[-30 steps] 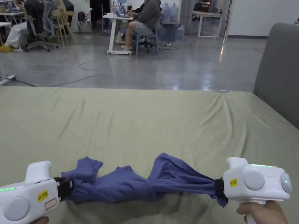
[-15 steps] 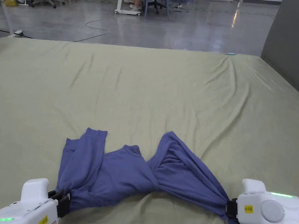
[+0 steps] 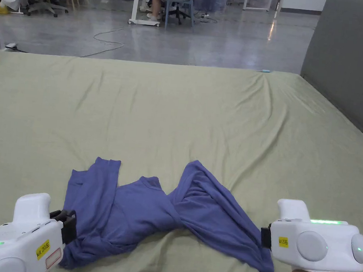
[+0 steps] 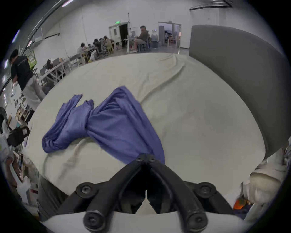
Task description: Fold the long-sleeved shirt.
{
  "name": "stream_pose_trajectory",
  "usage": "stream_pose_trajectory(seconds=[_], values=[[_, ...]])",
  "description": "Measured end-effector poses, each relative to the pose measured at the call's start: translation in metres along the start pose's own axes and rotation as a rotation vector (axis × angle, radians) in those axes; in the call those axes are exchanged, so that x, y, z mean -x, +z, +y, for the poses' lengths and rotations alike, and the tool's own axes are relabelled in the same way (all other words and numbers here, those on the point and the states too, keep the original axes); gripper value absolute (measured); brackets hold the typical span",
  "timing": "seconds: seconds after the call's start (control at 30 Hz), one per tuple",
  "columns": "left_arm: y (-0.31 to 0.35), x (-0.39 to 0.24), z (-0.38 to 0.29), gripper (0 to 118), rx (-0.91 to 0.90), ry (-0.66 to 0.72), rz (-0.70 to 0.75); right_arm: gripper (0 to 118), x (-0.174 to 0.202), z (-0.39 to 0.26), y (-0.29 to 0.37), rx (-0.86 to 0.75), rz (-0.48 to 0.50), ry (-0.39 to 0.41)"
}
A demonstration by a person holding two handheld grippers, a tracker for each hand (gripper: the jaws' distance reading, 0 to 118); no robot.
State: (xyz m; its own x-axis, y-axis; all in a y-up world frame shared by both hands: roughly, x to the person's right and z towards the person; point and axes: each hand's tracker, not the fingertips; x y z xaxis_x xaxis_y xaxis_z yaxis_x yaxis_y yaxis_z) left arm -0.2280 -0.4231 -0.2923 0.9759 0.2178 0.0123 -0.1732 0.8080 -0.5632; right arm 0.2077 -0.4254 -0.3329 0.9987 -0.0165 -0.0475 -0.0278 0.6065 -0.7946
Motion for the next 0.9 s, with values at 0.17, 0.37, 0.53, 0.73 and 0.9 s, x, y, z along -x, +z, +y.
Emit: stream_pose_trajectory(seconds=[0.17, 0.37, 0.53, 0.73, 0.9], values=[[0.002, 0.000, 0.004, 0, -0.010, 0.023, -0.037, 40, -0.003, 0.012, -0.017, -0.001, -0.051, 0.016], [-0.011, -0.011, 0.026, 0, 0.002, -0.029, -0.070, 65, -0.012, 0.013, -0.071, 0.168, -0.094, -0.037], [-0.065, -0.038, 0.075, 0, 0.122, -0.076, -0.186, 59, -0.002, 0.005, -0.098, 0.227, -0.029, -0.022], [-0.189, -0.068, 0.118, 118, 0.276, -0.112, -0.182, 0, 0.011, 0.004, -0.094, 0.164, -0.069, -0.006], [-0.292, -0.078, 0.120, 117, 0.422, -0.188, -0.102, 0, 0.008, 0.003, -0.103, 0.202, -0.050, 0.038]])
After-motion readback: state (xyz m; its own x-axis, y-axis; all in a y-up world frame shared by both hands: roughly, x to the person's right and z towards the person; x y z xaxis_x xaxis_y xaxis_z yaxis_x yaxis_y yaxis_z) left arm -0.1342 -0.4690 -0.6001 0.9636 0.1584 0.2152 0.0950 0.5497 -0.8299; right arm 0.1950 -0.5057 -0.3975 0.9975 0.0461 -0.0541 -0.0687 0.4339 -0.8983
